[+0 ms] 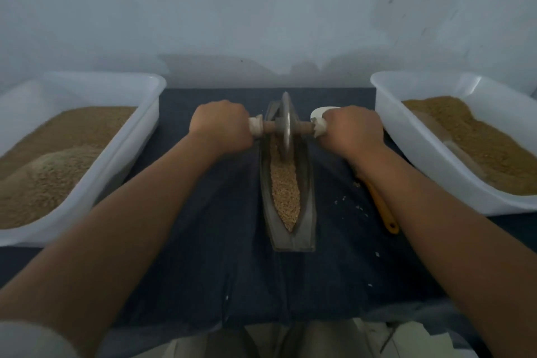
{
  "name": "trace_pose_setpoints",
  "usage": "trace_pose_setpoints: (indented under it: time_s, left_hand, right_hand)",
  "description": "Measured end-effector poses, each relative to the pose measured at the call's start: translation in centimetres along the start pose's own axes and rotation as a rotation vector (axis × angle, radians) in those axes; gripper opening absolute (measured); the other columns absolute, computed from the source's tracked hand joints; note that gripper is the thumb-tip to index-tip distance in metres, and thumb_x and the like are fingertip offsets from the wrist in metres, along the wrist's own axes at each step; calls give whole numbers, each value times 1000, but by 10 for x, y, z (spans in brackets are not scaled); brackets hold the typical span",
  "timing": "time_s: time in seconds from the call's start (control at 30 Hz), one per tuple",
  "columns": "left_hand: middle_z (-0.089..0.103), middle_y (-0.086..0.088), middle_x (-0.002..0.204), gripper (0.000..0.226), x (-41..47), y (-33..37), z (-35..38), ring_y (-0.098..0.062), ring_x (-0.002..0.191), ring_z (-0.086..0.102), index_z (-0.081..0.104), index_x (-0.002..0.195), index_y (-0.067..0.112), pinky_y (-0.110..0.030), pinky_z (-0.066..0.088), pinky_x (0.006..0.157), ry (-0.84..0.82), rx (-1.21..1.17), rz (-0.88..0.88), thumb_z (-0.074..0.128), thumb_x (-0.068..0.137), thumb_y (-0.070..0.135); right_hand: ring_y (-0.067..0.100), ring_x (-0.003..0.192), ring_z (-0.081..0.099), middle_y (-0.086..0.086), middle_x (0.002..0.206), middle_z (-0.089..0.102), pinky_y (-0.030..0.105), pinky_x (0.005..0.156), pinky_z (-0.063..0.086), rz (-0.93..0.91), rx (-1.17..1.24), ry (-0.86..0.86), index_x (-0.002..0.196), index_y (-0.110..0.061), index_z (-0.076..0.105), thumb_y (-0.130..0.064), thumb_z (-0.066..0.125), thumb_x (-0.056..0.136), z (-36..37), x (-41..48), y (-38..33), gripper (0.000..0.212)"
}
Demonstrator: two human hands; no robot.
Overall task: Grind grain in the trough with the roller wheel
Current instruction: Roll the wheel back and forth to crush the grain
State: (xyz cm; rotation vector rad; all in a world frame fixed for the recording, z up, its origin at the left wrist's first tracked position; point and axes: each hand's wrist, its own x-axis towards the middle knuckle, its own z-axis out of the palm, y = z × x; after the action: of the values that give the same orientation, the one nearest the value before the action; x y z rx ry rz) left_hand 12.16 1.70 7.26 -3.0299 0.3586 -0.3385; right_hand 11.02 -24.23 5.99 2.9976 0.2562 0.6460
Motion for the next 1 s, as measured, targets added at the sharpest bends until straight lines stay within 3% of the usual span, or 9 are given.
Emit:
trace_pose_setpoints:
  time_s: [0.1,0.27,0.43,0.5,0.63,0.73,0.83,0.93,1.0]
  left_hand:
    - [53,7,68,26,-35,-1,2,-20,58,51,57,70,25,-30,41,58,20,58,56,59,83,48]
    - [28,15,45,43,-98,-10,9,-4,37,20,28,55,31,-16,11,48,272,129,224,66,64,50]
    - [56,7,67,29,-21,-2,5,-22,62,57,58,69,26,-30,46,58,25,77,71,59,82,52]
    - [58,4,72,36,2,0,-3,-26,72,63,55,69,26,-35,52,66,3,35,47,62,86,57]
    - [52,7,66,32,-26,1,-2,-23,63,56,49,65,26,-31,45,61,19,34,47,60,87,47]
    - [40,12,53,41,-85,-5,12,-14,44,38,34,59,29,-23,25,48,166,106,148,66,77,47]
    - [26,15,46,58,-104,-9,13,-4,38,18,21,57,32,-17,12,49,266,108,187,76,67,49]
    - [41,11,54,39,-67,-7,17,-13,44,35,39,57,28,-23,22,49,145,98,141,64,78,50]
    - [48,9,60,37,-30,-3,13,-19,53,47,46,61,26,-28,35,54,103,50,67,60,85,49]
  right_hand:
    - [17,53,48,-7,59,50,26,50,33,-21,-20,-4,65,-26,51,-48,57,87,3,-39,6,31]
    - [-2,42,13,-17,47,18,17,47,6,-112,-17,154,60,-38,17,-65,46,69,-8,-97,6,41]
    - [10,48,42,-8,56,49,24,48,27,-2,5,73,63,-26,49,-59,26,86,14,-38,5,46]
    - [15,50,44,-5,57,50,25,50,28,10,26,103,63,-21,53,-50,36,90,16,-12,3,42]
    - [16,49,44,-7,56,46,26,50,30,-31,-24,80,63,-22,52,-42,58,91,10,-28,7,35]
    - [7,40,33,-13,48,34,20,44,19,-97,-40,106,61,-31,34,-54,53,82,-1,-81,5,36]
    - [7,39,31,-15,48,25,18,41,20,-124,3,142,64,-35,29,-57,46,73,-6,-104,8,29]
    - [13,49,48,-10,54,45,29,46,45,-76,1,29,65,-30,46,-59,44,80,1,-72,7,33]
    - [20,55,53,-5,59,52,32,54,49,-28,17,39,67,-24,54,-50,54,88,8,-39,4,33]
